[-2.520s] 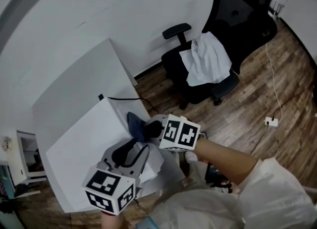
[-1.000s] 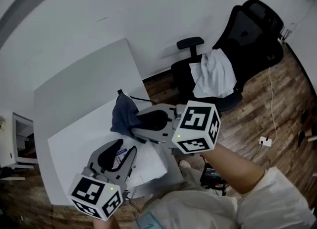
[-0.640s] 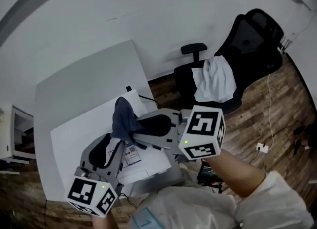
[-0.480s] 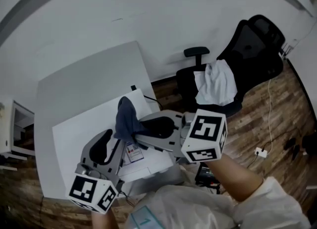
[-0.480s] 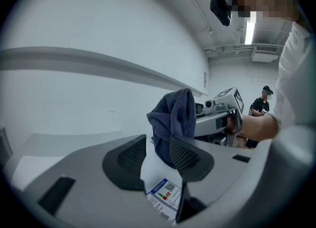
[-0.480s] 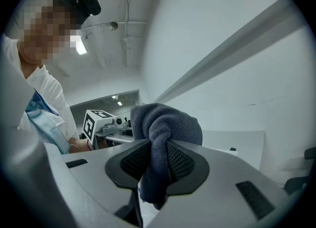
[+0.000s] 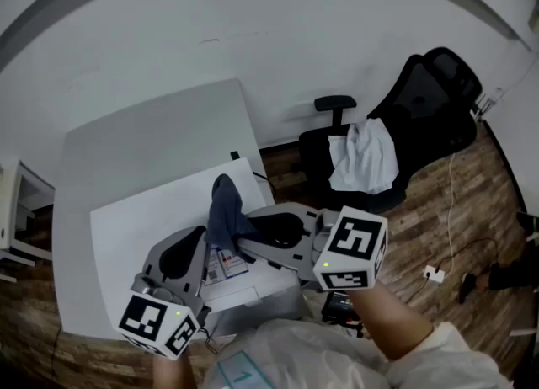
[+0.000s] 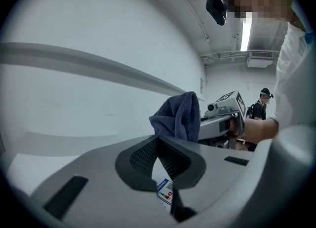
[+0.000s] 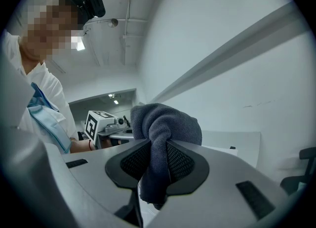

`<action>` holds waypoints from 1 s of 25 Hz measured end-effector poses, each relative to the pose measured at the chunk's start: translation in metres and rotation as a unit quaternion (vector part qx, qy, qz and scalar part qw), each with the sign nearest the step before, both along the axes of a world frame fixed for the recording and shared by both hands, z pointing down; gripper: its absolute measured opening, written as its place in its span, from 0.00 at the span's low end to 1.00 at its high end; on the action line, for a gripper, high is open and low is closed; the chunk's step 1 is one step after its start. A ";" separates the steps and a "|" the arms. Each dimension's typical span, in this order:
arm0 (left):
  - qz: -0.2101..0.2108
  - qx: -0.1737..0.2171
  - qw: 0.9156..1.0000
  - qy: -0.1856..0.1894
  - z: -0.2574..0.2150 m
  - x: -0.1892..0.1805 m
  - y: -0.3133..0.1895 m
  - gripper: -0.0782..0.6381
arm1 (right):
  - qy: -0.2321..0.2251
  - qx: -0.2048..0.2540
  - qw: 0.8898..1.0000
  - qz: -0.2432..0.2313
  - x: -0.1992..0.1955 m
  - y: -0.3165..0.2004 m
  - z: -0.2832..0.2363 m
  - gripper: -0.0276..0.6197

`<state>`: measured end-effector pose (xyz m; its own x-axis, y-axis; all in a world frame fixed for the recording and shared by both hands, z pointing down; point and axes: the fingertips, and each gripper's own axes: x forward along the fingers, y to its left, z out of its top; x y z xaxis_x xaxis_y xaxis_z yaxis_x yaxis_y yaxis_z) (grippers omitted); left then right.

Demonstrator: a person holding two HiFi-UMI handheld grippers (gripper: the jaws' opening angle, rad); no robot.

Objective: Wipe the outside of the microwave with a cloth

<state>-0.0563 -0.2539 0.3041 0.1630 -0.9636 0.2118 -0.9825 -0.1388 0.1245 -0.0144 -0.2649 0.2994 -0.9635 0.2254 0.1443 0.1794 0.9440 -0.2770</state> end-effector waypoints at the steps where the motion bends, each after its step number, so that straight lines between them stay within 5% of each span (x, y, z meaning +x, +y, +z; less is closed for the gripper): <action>1: 0.004 -0.001 1.000 0.005 0.001 0.001 0.000 0.11 | 0.000 0.002 1.000 0.005 0.000 -0.001 0.000 0.20; 25: 0.048 -0.004 0.999 0.011 0.001 0.019 -0.003 0.11 | 0.016 0.020 1.000 0.008 0.006 -0.004 0.003 0.20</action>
<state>-0.0373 -0.2573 0.3047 0.2586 -0.9418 0.2150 -0.9618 -0.2303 0.1481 -0.0082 -0.2689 0.3029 -0.9620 0.2026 0.1830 0.1552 0.9573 -0.2440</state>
